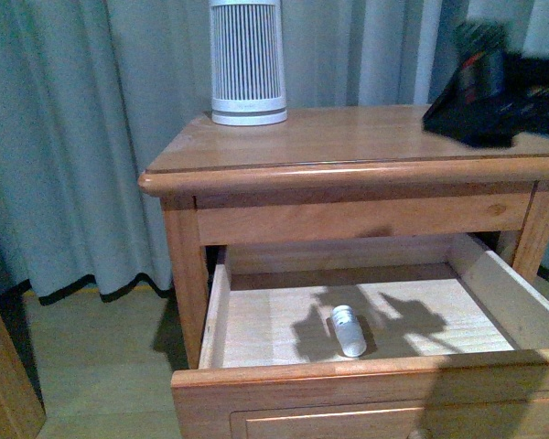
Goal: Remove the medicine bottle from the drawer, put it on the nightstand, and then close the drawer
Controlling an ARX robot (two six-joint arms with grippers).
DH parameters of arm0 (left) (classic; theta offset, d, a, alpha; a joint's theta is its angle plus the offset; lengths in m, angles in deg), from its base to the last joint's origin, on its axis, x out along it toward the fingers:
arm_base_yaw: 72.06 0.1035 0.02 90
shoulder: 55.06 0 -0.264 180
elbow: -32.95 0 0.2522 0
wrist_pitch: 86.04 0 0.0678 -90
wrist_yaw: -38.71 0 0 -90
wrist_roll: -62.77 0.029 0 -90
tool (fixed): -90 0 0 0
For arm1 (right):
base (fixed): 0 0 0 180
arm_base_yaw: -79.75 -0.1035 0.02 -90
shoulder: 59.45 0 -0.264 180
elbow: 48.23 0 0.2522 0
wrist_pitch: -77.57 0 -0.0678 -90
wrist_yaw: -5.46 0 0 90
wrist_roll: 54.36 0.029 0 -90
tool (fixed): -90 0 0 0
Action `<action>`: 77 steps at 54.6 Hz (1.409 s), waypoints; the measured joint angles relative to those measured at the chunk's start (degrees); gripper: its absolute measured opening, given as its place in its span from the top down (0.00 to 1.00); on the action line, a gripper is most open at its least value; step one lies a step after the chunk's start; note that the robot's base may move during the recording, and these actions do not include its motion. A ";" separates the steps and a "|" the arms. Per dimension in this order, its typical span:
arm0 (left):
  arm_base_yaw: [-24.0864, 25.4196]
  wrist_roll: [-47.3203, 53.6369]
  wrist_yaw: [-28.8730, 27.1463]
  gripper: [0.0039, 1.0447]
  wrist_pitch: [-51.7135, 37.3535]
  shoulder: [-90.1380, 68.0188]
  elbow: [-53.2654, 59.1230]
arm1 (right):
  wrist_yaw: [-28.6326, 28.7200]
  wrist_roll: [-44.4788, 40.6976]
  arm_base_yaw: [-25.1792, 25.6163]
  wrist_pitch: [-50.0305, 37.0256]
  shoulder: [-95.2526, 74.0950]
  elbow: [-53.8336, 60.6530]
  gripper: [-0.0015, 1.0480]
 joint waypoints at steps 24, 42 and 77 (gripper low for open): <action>0.00 0.00 0.02 0.06 0.00 0.00 0.00 | -4.44 -0.66 -6.75 2.51 -24.85 -13.40 0.07; 0.00 0.00 0.02 0.06 0.00 0.00 0.00 | -4.90 -1.99 -8.46 1.33 -29.24 -13.75 0.07; 0.00 0.00 0.02 0.06 0.00 0.00 0.00 | -3.93 -1.36 -6.27 -2.43 -34.60 -14.58 0.07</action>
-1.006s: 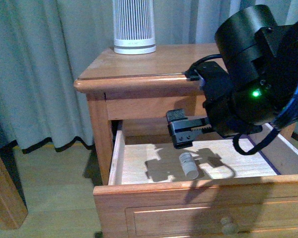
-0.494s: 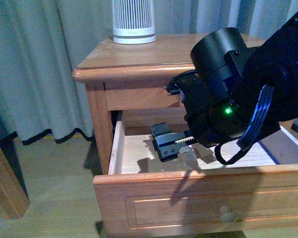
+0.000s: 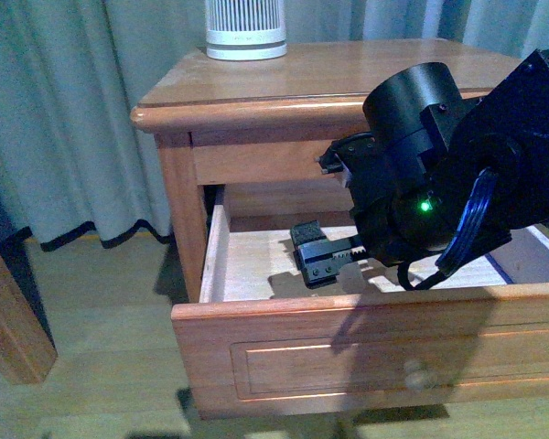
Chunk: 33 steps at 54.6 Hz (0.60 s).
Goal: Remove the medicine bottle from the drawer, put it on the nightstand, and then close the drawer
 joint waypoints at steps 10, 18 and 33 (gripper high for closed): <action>0.00 0.00 -0.02 0.06 0.00 0.00 0.00 | 0.83 0.57 0.07 -0.61 -1.70 -0.55 0.09; 0.00 0.00 0.00 0.06 0.00 0.00 0.00 | 1.42 0.79 0.04 -1.05 -2.36 -0.76 0.30; 0.00 0.00 -0.02 0.06 0.00 0.00 0.00 | 1.73 1.27 -0.02 -1.33 -2.84 -1.01 0.68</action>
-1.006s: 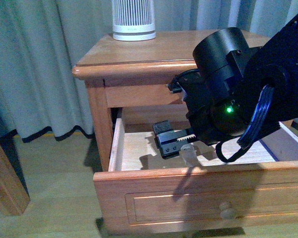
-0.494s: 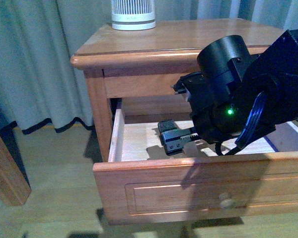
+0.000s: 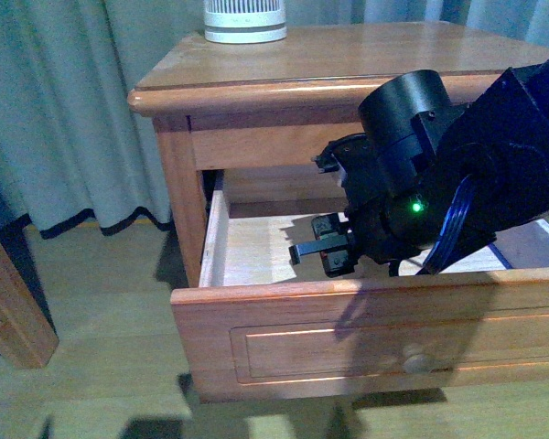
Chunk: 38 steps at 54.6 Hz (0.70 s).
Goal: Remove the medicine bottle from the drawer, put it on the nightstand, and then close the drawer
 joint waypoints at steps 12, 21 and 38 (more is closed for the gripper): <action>0.00 0.00 0.02 0.06 0.00 0.00 0.00 | 0.37 0.79 0.00 -0.68 0.02 0.35 0.74; 0.00 0.00 0.02 0.06 0.00 0.00 0.00 | 0.94 1.70 -0.15 -1.05 2.01 2.78 0.74; 0.00 0.00 0.02 0.06 0.00 0.00 0.00 | 5.92 3.21 -0.98 -1.86 19.04 11.50 0.75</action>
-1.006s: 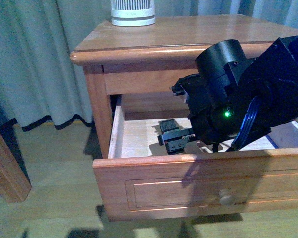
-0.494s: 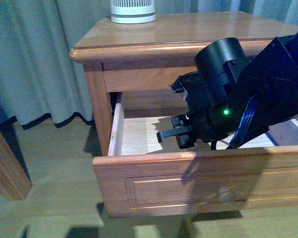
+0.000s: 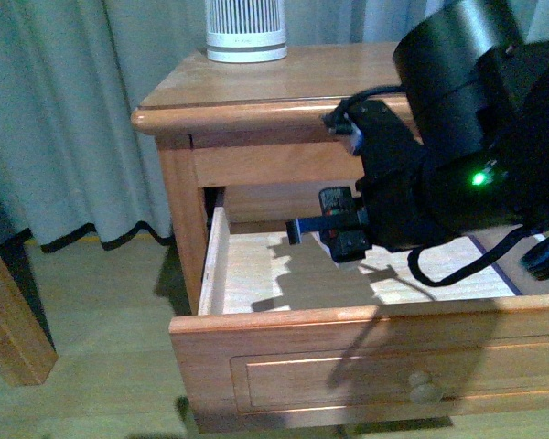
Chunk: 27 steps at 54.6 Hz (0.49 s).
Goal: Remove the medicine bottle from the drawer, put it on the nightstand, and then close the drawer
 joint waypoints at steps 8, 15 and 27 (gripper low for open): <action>0.00 0.00 0.00 0.06 0.00 0.00 0.00 | 2.10 0.22 0.52 2.23 7.28 1.14 0.75; 0.00 0.00 0.00 0.06 0.00 0.00 0.00 | 3.30 -0.07 1.49 3.69 13.51 0.02 0.75; 0.00 0.00 0.00 0.06 0.00 0.02 0.00 | 2.19 -3.13 4.46 4.24 15.98 -10.25 0.75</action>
